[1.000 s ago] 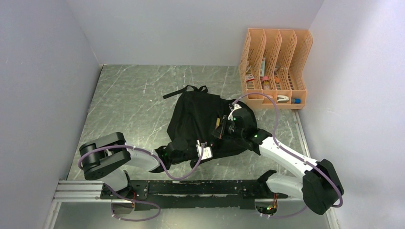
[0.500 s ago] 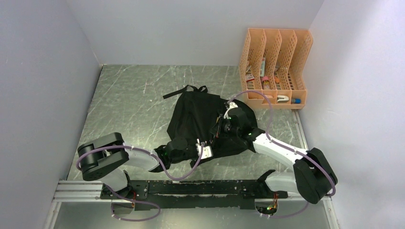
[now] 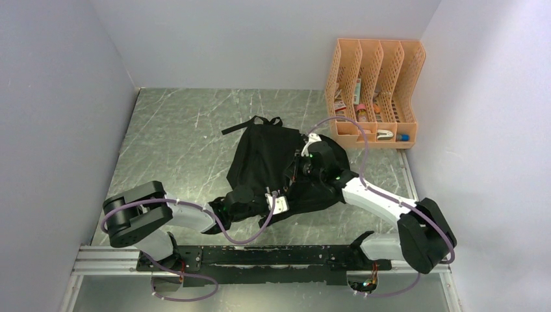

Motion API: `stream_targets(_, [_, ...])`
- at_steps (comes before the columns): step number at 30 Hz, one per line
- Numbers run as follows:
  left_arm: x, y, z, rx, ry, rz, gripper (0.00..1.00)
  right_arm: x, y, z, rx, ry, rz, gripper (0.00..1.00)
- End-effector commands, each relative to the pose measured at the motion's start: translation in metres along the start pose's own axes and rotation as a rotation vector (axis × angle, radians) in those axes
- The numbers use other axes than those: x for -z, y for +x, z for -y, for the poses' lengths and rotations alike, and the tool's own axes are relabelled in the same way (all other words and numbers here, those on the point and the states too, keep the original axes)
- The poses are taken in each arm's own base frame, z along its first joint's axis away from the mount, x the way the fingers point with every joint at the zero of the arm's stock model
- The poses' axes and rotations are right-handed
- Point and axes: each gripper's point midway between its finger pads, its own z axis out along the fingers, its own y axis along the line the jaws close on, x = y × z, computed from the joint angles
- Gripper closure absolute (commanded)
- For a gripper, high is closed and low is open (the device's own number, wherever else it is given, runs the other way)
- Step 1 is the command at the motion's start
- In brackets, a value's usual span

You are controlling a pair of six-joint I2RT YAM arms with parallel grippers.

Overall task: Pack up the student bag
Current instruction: Zip the student bag at the center of the board.

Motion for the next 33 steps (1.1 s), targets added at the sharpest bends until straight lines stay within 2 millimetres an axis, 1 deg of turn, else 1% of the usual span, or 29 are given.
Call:
stream_targets(1, [0.007,-0.004,0.044,0.036,0.176,0.029,0.95,0.027,-0.1,-0.033,0.056,-0.099,0.31,1.0])
stream_targets(4, [0.005,-0.01,0.036,0.065,0.131,0.043,0.95,0.038,-0.083,-0.05,0.056,-0.196,0.231,1.0])
stream_targets(8, [0.002,-0.022,0.026,0.09,0.087,0.079,0.95,0.05,-0.053,-0.062,0.009,-0.293,0.118,1.0])
stream_targets(11, [0.0,-0.027,0.022,0.1,0.076,0.094,0.95,0.059,-0.033,-0.069,-0.047,-0.351,0.043,1.0])
stream_targets(15, [-0.001,-0.029,0.017,0.12,0.055,0.106,0.95,0.071,-0.014,-0.074,-0.115,-0.398,-0.02,1.0])
stream_targets(19, [-0.002,-0.031,0.013,0.128,0.043,0.115,0.95,0.08,-0.004,-0.076,-0.145,-0.408,-0.061,1.0])
stream_targets(24, [0.0,-0.034,0.005,0.148,0.017,0.137,0.95,0.089,0.003,-0.071,-0.149,-0.372,-0.087,1.0])
stream_targets(27, [0.001,-0.034,0.003,0.159,0.017,0.147,0.95,0.091,0.009,-0.067,-0.151,-0.353,-0.108,1.0])
stream_targets(30, [0.003,-0.035,0.003,0.153,0.021,0.155,0.95,0.09,0.01,-0.06,-0.156,-0.314,-0.096,1.0])
stream_targets(31, [0.004,-0.037,0.003,0.152,0.022,0.165,0.94,0.09,0.007,-0.058,-0.16,-0.302,-0.08,1.0])
stream_targets(33, [0.008,-0.041,0.005,0.147,0.034,0.188,0.8,0.088,0.003,-0.056,-0.171,-0.287,-0.052,1.0])
